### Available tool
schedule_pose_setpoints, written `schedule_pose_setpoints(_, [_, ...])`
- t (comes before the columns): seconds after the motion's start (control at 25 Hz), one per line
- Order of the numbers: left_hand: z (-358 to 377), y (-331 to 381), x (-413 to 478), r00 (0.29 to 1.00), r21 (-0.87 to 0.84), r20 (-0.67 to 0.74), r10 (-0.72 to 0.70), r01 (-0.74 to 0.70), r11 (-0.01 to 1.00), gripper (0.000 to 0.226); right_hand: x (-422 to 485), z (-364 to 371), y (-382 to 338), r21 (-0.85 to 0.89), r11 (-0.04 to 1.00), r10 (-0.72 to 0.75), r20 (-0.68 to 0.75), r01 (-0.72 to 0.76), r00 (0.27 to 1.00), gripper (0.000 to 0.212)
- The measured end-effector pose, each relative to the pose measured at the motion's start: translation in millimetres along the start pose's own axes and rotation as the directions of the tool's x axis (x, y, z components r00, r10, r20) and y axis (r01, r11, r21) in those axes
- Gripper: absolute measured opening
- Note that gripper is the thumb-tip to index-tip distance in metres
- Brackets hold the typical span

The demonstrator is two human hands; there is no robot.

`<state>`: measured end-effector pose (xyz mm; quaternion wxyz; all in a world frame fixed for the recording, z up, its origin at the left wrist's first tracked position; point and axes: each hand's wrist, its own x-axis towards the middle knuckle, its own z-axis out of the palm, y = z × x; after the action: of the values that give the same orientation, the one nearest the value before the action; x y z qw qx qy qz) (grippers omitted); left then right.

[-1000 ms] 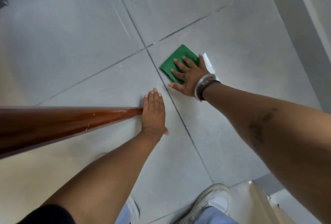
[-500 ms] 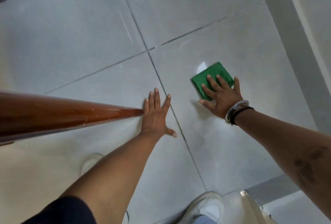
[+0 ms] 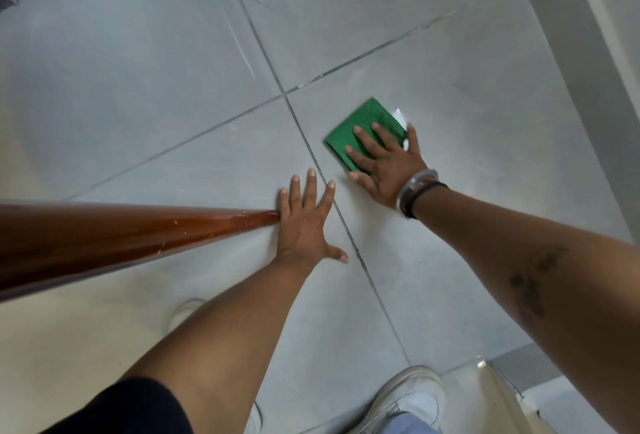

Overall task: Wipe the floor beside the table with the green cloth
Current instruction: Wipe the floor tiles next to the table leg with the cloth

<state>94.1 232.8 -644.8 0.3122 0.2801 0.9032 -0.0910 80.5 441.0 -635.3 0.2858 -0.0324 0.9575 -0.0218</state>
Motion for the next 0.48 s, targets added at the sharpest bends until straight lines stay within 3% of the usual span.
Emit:
schedule_pose_setpoints(0.2, [6.7, -2.8, 0.5, 0.999, 0.024, -0.041, 0.019, -0.018, 1.000, 0.146, -64.8, 25.0, 9.3, -0.002, 0.993, 0.117, 0.067, -0.118, 0.991, 0.066])
schedule_pose_setpoints(0.48, [13.5, -5.6, 0.0, 0.998, -0.004, -0.062, 0.033, -0.033, 0.999, 0.145, 42.1, -22.8, -9.4, 0.126, 0.978, 0.170, -0.007, -0.168, 0.985, 0.065])
